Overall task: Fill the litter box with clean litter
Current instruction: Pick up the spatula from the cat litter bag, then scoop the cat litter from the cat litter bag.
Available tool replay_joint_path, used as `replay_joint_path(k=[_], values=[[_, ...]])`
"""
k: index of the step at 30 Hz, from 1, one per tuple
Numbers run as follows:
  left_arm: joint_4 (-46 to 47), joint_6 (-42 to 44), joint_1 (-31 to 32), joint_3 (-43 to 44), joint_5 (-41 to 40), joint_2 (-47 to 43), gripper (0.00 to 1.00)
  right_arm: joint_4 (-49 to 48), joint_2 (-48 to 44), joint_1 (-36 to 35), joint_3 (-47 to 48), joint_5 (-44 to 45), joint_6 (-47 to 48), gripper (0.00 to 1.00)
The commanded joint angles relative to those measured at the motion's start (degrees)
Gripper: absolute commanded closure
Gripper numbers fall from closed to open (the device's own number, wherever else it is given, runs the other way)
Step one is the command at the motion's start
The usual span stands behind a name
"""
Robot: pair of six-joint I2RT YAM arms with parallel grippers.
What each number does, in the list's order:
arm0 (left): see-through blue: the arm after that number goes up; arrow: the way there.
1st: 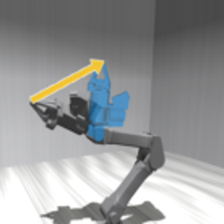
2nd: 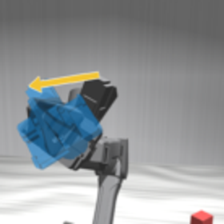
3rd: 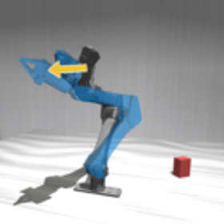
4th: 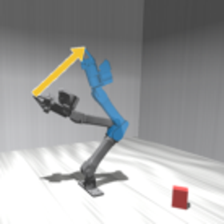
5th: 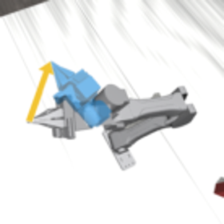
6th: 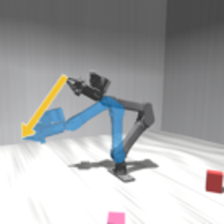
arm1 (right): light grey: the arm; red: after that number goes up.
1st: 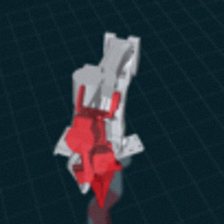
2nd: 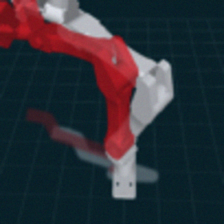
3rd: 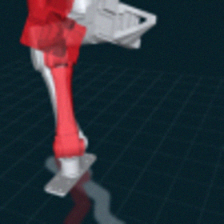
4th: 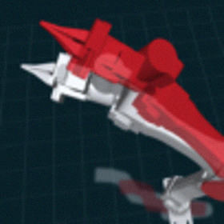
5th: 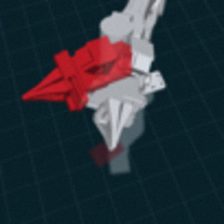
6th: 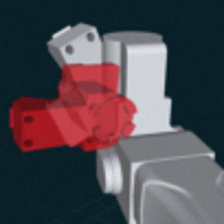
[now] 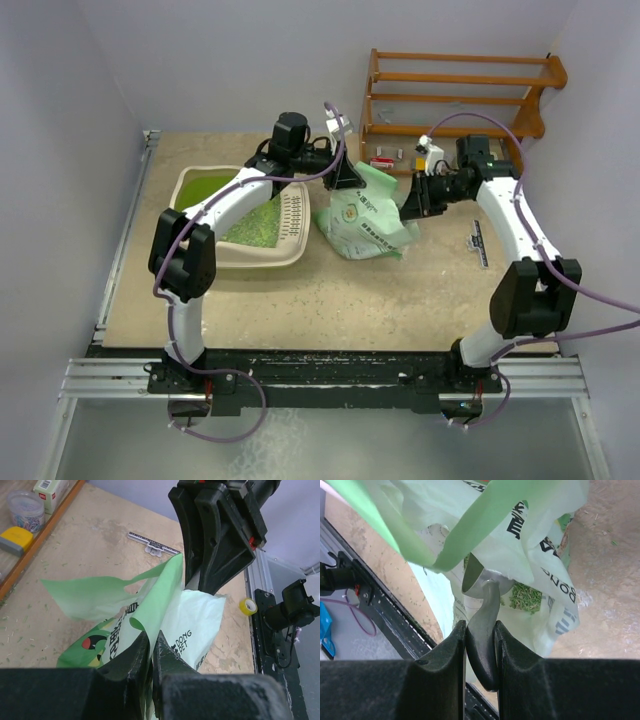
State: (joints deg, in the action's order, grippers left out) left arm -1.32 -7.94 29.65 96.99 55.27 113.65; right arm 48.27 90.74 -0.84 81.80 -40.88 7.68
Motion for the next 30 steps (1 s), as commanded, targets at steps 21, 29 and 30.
replay_joint_path(k=[21,29,30], values=[[5.62,-3.1,-0.12,0.43,-0.96,-2.07,0.97,-15.73,20.01,-5.79,-7.12,9.3,-1.93,1.0],[6.51,-3.92,0.14,0.44,-1.19,-1.07,0.97,-20.06,18.54,-2.14,-10.72,-3.87,-5.12,1.0],[6.51,-3.99,0.19,0.52,-1.28,-0.93,0.97,-21.03,18.37,-1.26,-11.3,-5.74,-5.51,1.0]])
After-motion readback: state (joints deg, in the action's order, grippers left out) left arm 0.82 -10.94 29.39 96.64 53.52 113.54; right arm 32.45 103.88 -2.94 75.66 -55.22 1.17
